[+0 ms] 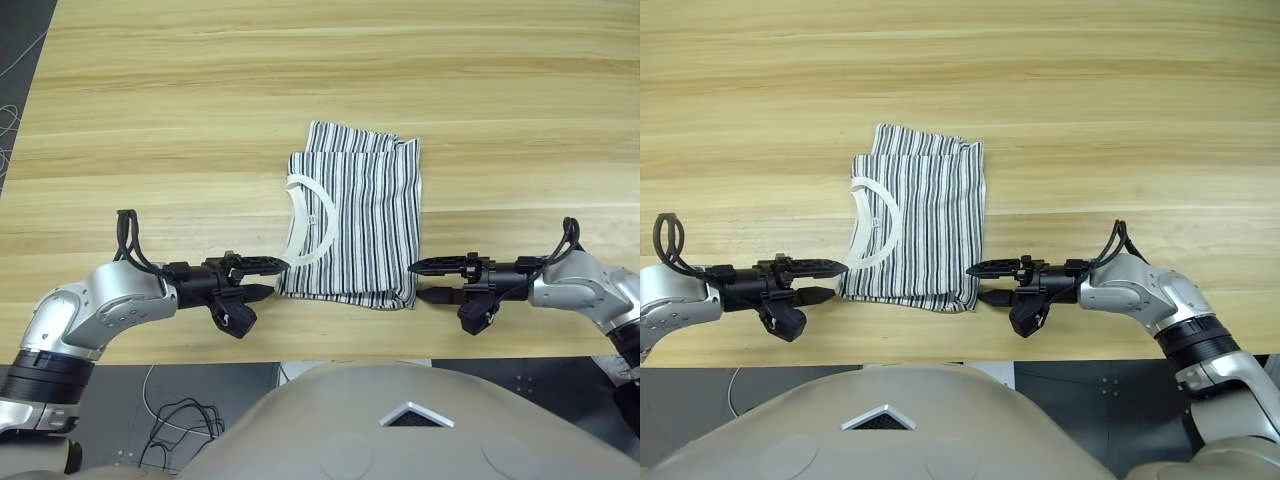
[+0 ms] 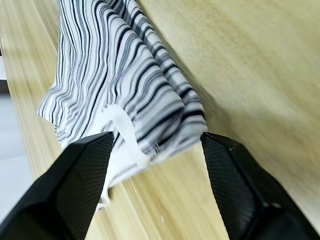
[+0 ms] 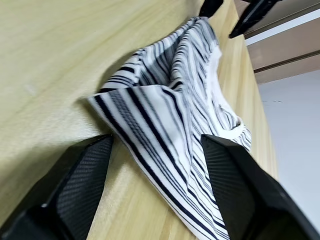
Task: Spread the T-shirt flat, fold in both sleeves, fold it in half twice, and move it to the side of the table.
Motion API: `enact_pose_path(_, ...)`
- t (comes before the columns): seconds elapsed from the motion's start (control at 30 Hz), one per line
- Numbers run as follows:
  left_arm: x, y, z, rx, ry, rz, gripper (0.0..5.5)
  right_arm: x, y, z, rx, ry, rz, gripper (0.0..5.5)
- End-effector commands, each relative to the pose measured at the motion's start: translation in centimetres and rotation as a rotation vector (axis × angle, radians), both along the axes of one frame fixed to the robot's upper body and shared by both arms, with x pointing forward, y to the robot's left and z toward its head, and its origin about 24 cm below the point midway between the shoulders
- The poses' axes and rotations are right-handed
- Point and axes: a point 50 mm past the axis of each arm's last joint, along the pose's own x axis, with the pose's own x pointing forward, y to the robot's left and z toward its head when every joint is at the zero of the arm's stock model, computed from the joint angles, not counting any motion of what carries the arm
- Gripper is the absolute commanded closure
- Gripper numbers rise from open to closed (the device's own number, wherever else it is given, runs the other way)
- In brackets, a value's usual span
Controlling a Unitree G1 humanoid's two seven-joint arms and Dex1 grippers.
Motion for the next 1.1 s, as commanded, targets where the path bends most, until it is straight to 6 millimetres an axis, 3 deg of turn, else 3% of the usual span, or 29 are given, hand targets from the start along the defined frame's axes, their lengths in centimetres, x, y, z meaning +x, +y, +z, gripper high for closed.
enact_pose_path(0.03, -0.2, -1.0, 0.0, -0.028, 0.0, -0.022, 2.27, -0.3, 0.5, -0.6, -0.01, 0.004, 0.018, 2.25)
enact_pose_path(0.6, 0.1, 0.2, -3.1, 0.009, 0.038, -0.009, 2.27, -0.5, 2.1, -1.7, -0.003, 0.005, 0.046, 2.25)
enact_pose_path(0.7, -0.4, 0.0, -3.8, -0.001, 0.06, -0.021, 2.25, -0.4, 2.2, -1.9, -0.001, 0.01, 0.04, 2.8)
enact_pose_path(1.1, -0.6, 0.9, -5.9, 0.016, 0.103, 0.001, 4.36, 0.0, 2.7, -1.8, 0.023, 0.011, 0.036, 4.98)
